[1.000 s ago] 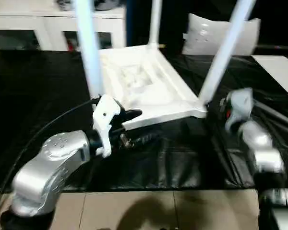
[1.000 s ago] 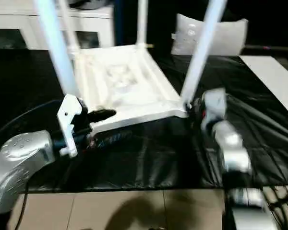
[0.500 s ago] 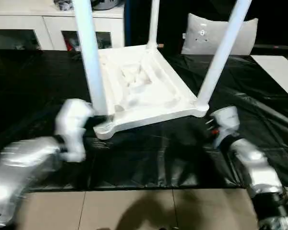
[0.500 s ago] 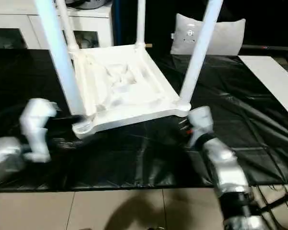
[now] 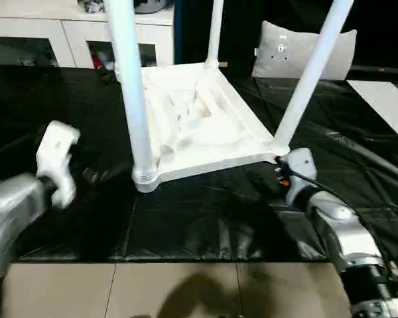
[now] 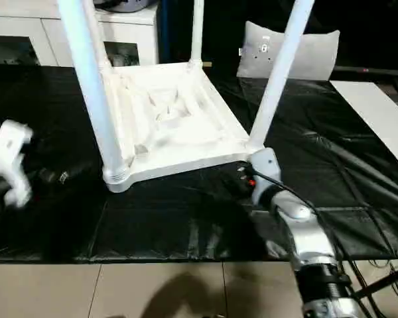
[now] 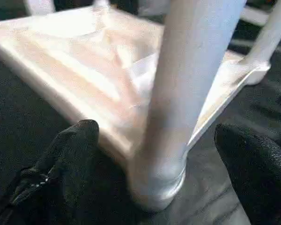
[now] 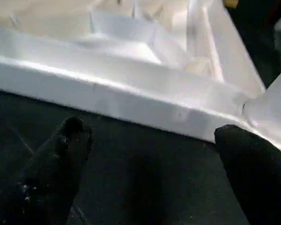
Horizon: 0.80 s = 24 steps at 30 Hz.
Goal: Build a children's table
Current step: Rotate table base
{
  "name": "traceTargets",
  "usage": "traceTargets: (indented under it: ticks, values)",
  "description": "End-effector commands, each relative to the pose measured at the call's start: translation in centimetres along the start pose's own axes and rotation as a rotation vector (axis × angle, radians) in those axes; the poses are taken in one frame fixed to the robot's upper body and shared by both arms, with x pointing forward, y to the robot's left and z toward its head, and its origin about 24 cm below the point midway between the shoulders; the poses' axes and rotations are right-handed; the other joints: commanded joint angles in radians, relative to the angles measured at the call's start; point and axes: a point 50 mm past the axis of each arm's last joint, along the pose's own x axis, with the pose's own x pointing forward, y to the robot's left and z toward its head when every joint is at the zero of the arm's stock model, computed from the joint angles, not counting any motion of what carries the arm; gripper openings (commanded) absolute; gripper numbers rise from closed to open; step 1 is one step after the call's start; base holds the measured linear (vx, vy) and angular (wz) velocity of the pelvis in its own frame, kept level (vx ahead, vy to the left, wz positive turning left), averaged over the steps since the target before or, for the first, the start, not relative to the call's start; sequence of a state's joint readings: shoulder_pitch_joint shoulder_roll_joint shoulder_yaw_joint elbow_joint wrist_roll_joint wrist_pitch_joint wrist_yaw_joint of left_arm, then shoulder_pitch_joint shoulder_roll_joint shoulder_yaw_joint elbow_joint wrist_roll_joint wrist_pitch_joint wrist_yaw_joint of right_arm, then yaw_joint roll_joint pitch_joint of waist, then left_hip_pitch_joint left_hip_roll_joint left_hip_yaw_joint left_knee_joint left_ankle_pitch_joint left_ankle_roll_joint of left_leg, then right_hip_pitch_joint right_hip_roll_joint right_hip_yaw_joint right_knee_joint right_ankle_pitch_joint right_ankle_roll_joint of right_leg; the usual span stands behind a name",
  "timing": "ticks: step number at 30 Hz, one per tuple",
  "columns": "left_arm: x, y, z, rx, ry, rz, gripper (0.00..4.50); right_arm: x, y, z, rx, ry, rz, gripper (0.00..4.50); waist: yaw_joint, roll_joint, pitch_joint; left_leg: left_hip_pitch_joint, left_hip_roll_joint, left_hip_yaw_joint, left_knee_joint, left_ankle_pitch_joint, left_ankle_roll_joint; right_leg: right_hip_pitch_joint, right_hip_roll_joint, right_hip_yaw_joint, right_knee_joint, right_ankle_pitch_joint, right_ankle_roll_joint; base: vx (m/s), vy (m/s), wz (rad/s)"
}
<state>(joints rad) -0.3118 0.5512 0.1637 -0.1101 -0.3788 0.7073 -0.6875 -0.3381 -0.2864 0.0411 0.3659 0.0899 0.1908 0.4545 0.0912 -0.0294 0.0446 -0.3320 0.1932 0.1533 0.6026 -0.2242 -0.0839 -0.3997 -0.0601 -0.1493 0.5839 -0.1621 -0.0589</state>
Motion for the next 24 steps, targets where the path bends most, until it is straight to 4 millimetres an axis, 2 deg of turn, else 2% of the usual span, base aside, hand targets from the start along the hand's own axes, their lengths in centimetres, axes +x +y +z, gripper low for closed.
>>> traceTargets:
  ticks: [1,2,6,8,10,11,12,13,14,15,16,17,18,19,20,21,23,24]
  values:
    - [1.2,-0.5,-0.1,0.003,-0.001,-0.057,4.44,0.1,-0.5,-0.3,-0.012,0.046,-0.042,4.50,0.000,0.012,-0.060,-0.008,0.035,-0.006,-0.071,-0.064,0.048,0.063,-0.089,0.075,-0.070,-0.293,-0.068,0.000,0.000,0.00]
    - [1.6,-0.7,-0.1,0.004,0.001,-0.076,4.44,0.1,-0.6,-0.4,-0.011,0.055,-0.054,4.50,0.000,0.010,-0.061,-0.009,0.036,-0.007,-0.071,-0.053,0.045,0.065,-0.089,0.076,-0.062,-0.267,-0.077,0.000,0.000,0.00]
    - [4.1,-1.8,-0.3,0.007,-0.003,-0.177,4.44,0.5,-1.1,-0.4,0.012,0.073,-0.106,4.50,0.000,0.012,-0.063,-0.011,0.034,-0.005,-0.069,-0.048,0.043,0.069,-0.091,0.077,-0.060,-0.245,-0.086,0.000,0.000,0.00]
    - [5.4,-1.8,-0.2,0.008,-0.022,-0.157,4.44,0.8,-1.2,-0.4,0.031,0.069,-0.115,4.50,0.001,0.005,-0.060,-0.008,0.028,0.000,-0.068,-0.059,0.052,0.065,-0.089,0.076,-0.071,-0.281,-0.076,0.000,0.000,0.00]
    - [6.7,-1.8,-0.3,0.004,-0.041,-0.140,4.44,1.1,-1.2,-0.5,0.057,0.066,-0.124,4.50,0.002,0.003,-0.061,-0.010,0.032,-0.002,-0.069,-0.062,0.047,0.068,-0.091,0.074,-0.073,-0.309,-0.061,0.000,0.000,0.00]
    - [6.9,-1.8,-0.3,0.004,-0.042,-0.139,4.44,1.1,-1.3,-0.5,0.059,0.067,-0.125,4.50,0.003,0.004,-0.061,-0.008,0.032,-0.003,-0.069,-0.066,0.045,0.068,-0.093,0.074,-0.073,-0.319,-0.055,0.000,0.000,0.00]
    - [8.0,-2.1,-0.6,0.001,-0.043,-0.140,4.44,1.4,-1.3,-0.6,0.071,0.071,-0.132,4.50,0.004,0.004,-0.062,-0.011,0.032,-0.003,-0.070,-0.062,0.047,0.069,-0.094,0.073,-0.075,-0.320,-0.051,0.000,0.000,0.00]
    - [8.7,-2.5,-0.8,-0.002,-0.040,-0.153,4.44,1.6,-1.3,-0.6,0.073,0.076,-0.135,4.50,0.005,0.009,-0.064,-0.009,0.031,-0.003,-0.068,-0.050,0.047,0.067,-0.093,0.073,-0.073,-0.304,-0.053,0.000,0.000,0.00]
    - [9.0,-2.6,-0.9,-0.003,-0.039,-0.164,4.44,1.7,-1.3,-0.7,0.072,0.080,-0.136,4.50,0.005,0.007,-0.065,-0.009,0.031,-0.002,-0.067,-0.045,0.047,0.066,-0.092,0.074,-0.073,-0.294,-0.054,0.000,0.000,0.00]
    - [9.1,-2.7,-0.9,-0.004,-0.040,-0.171,4.44,1.8,-1.3,-0.7,0.072,0.080,-0.136,4.50,0.010,0.006,-0.067,-0.010,0.036,-0.004,-0.067,-0.034,0.046,0.069,-0.097,0.076,-0.065,-0.266,-0.065,0.000,0.000,0.00]
    - [9.6,-3.2,-0.9,-0.010,-0.044,-0.212,4.44,2.0,-1.2,-0.7,0.075,0.083,-0.135,4.50,0.011,0.011,-0.067,-0.008,0.037,-0.003,-0.066,-0.033,0.049,0.065,-0.096,0.076,-0.067,-0.246,-0.076,0.000,0.000,0.00]
    - [9.9,-4.1,-0.6,-0.015,-0.063,-0.290,4.44,2.2,-1.4,-0.7,0.084,0.085,-0.138,4.50,0.015,0.009,-0.067,-0.007,0.036,-0.002,-0.068,-0.042,0.045,0.067,-0.098,0.076,-0.065,-0.256,-0.085,0.000,0.000,0.00]
    - [9.9,-4.6,-0.5,-0.021,-0.071,-0.335,4.44,2.3,-1.5,-0.7,0.088,0.086,-0.142,4.50,0.019,0.017,-0.067,-0.006,0.038,-0.002,-0.068,-0.044,0.042,0.067,-0.101,0.076,-0.064,-0.257,-0.090,0.000,0.000,0.00]
    - [9.9,-4.6,-0.5,-0.021,-0.071,-0.335,4.44,2.3,-1.5,-0.7,0.088,0.086,-0.142,4.50,0.019,0.015,-0.067,-0.006,0.041,-0.002,-0.068,-0.049,0.038,0.066,-0.102,0.077,-0.065,-0.258,-0.094,0.000,0.000,0.00]
    - [9.8,-5.7,-0.2,-0.043,-0.083,-0.449,4.44,2.4,-1.7,-0.8,0.096,0.093,-0.150,4.50,0.020,0.011,-0.067,-0.005,0.045,-0.003,-0.070,-0.049,0.031,0.068,-0.104,0.078,-0.058,-0.241,-0.106,0.000,0.000,0.00]
    - [9.5,-6.6,-0.1,-0.061,-0.089,-0.540,4.44,2.5,-1.9,-1.0,0.106,0.106,-0.154,4.50,0.021,0.013,-0.067,-0.007,0.045,-0.004,-0.070,-0.043,0.030,0.069,-0.104,0.078,-0.056,-0.232,-0.113,0.000,0.000,0.00]
    - [9.1,-7.7,-0.1,-0.083,-0.096,-0.644,4.44,2.5,-2.0,-1.5,0.116,0.139,-0.157,4.50,0.020,0.012,-0.069,-0.007,0.048,-0.003,-0.069,-0.027,0.028,0.070,-0.107,0.082,-0.047,-0.188,-0.141,0.000,0.000,0.00]
    - [8.8,-8.4,-0.2,-0.105,-0.099,-0.716,4.44,2.4,-2.1,-2.0,0.110,0.167,-0.158,4.50,0.019,0.006,-0.069,-0.009,0.047,-0.001,-0.068,-0.014,0.032,0.071,-0.107,0.083,-0.040,-0.160,-0.155,0.000,0.000,0.00]
